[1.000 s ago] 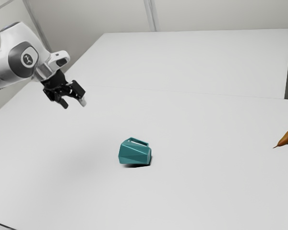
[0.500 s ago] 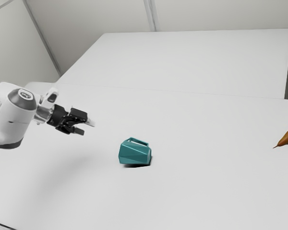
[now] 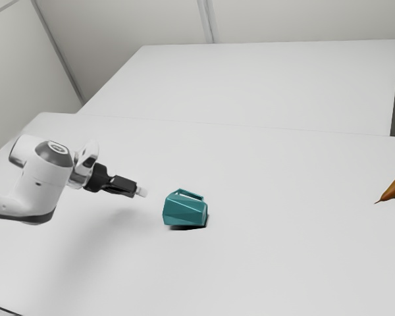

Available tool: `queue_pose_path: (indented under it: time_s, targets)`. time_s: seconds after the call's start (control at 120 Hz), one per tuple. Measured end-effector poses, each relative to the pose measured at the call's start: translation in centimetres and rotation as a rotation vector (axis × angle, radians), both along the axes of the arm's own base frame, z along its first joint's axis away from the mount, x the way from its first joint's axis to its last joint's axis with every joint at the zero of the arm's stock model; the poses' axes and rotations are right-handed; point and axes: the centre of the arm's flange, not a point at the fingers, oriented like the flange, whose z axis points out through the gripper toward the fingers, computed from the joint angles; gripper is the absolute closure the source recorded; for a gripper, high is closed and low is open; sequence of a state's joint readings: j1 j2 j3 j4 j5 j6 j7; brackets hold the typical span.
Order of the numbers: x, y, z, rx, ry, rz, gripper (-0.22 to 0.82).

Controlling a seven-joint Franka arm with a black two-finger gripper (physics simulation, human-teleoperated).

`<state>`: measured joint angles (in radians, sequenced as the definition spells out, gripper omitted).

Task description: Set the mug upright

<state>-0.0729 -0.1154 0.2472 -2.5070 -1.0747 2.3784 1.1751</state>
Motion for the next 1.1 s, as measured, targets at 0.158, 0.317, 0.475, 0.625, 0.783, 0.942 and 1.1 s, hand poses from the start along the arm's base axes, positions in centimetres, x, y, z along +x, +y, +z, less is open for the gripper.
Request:
queue_pose_path:
  time_s: [0.158,0.317,0.475,0.625,0.783,0.942,1.1]
  targets:
    - [-1.0,-0.4,-0.7,0.02,-0.04,-0.019,0.01]
    - [-0.8,-1.6,-1.6,0.026,-0.063,-0.045,0.01]
    - [-0.5,-3.7,-1.8,0.025,-0.091,-0.076,0.01]
    - [-0.2,-5.0,-2.1,0.026,-0.11,-0.094,0.01]
    - [-0.1,-6.5,-3.2,0.027,-0.106,-0.109,0.01]
    - [0.0,-7.7,-3.7,0.021,-0.11,-0.118,0.01]
    - [0.4,-8.4,-4.3,0.026,-0.111,-0.13,0.02]
